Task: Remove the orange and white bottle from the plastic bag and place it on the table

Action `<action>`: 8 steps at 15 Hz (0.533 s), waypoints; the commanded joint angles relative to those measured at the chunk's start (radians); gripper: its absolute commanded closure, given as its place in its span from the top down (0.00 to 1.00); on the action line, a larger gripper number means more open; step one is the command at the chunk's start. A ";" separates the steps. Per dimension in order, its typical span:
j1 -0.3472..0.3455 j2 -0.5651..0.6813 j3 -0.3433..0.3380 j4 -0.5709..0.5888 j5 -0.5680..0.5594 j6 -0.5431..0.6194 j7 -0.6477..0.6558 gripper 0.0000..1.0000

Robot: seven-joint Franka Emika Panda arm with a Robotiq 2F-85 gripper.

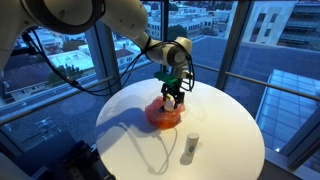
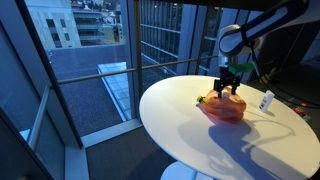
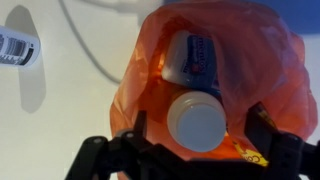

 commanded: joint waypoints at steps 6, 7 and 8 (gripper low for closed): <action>0.003 -0.008 -0.003 0.006 0.005 -0.024 0.023 0.46; 0.003 -0.009 -0.004 0.007 0.004 -0.022 0.024 0.41; 0.003 -0.017 -0.005 0.007 0.003 -0.021 0.024 0.34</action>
